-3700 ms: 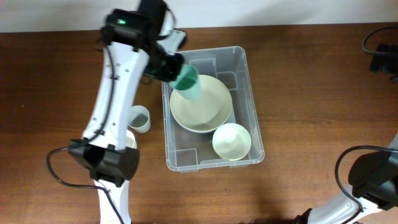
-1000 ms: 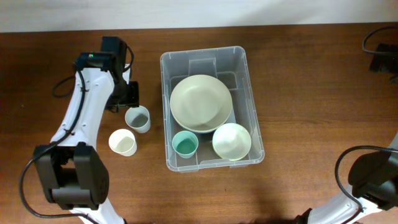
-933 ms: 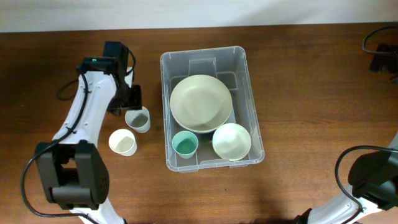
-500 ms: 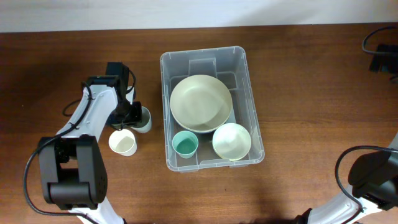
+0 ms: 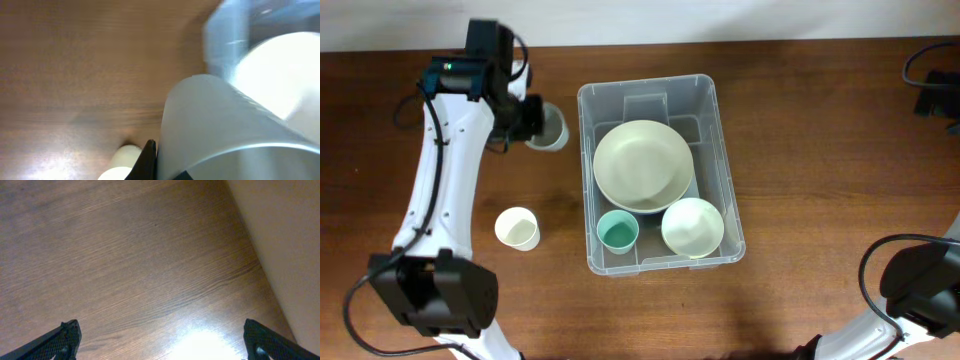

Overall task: Pack container
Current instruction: 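Lift the grey cup and drop it onto the mint cup in bin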

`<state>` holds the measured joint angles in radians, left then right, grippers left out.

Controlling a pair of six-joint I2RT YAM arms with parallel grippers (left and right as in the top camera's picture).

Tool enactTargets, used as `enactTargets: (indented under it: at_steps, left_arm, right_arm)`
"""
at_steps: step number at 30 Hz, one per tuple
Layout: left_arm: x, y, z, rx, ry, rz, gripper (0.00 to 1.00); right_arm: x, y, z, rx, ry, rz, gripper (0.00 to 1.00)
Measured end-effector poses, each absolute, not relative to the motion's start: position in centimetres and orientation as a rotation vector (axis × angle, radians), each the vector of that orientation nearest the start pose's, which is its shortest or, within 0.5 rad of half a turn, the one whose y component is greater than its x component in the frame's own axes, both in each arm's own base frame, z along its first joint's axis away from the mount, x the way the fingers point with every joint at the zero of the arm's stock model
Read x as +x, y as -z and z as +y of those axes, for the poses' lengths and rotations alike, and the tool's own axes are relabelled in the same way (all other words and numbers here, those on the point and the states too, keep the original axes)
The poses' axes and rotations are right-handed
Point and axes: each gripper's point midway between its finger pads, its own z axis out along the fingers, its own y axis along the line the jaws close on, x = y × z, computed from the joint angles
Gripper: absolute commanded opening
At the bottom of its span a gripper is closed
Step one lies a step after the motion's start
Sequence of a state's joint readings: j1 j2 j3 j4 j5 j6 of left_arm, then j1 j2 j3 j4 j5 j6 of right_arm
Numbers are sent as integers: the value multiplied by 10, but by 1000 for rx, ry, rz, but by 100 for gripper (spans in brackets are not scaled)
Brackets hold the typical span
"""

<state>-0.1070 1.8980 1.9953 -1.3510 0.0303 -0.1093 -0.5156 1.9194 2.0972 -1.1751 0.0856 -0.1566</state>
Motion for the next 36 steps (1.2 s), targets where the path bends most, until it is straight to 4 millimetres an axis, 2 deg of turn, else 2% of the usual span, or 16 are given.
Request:
enactTargets:
  at_steps: [3,5,6,7,10,12,16,24,27,30,31,32,33,34,36]
  left_arm:
    - [404,-231,-82,111,137,2830,1]
    - [394,-235,-114,216,192,2832,1]
    - [380,-233,-133,286,221,2863,1]
    - [370,-232,-142,327,226,2887,1]
    - [334,-227,-161,450,214,2983,1]
    - [318,-225,-163,490,187,3035,1]
    - [308,-220,-166,519,184,3067,1]
    - [283,-179,-155,534,116,3234,1]
    - [279,-171,-152,536,103,3262,2]
    - [280,-170,-153,536,104,3258,11]
    - [280,-170,-153,533,106,3256,21]
    - [281,-170,-153,531,108,3254,37]
    - [282,-170,-154,528,108,3252,60]
    - [282,-170,-154,529,109,3249,65]
    - [283,-169,-155,529,111,3243,66]
  right_arm:
    - [405,-258,-246,497,359,2557,99]
    - [405,-258,-246,497,359,2557,99]
    - [405,-258,-246,498,359,2557,99]
    - [405,-258,-246,498,359,2557,99]
    - [405,-258,-246,496,359,2557,99]
    - [405,-258,-246,497,359,2557,99]
    - [405,-258,-246,498,359,2557,99]
    - [405,-258,-246,497,359,2557,99]
    - [405,-258,-246,496,359,2557,99]
    - [405,-258,-246,496,359,2557,99]
    - [405,-258,-246,497,360,2557,99]
    - [405,-258,-246,498,359,2557,99]
    - [405,-258,-246,497,359,2557,99]
    - [405,-258,-246,497,359,2557,99]
    - [405,-258,-246,497,359,2557,99]
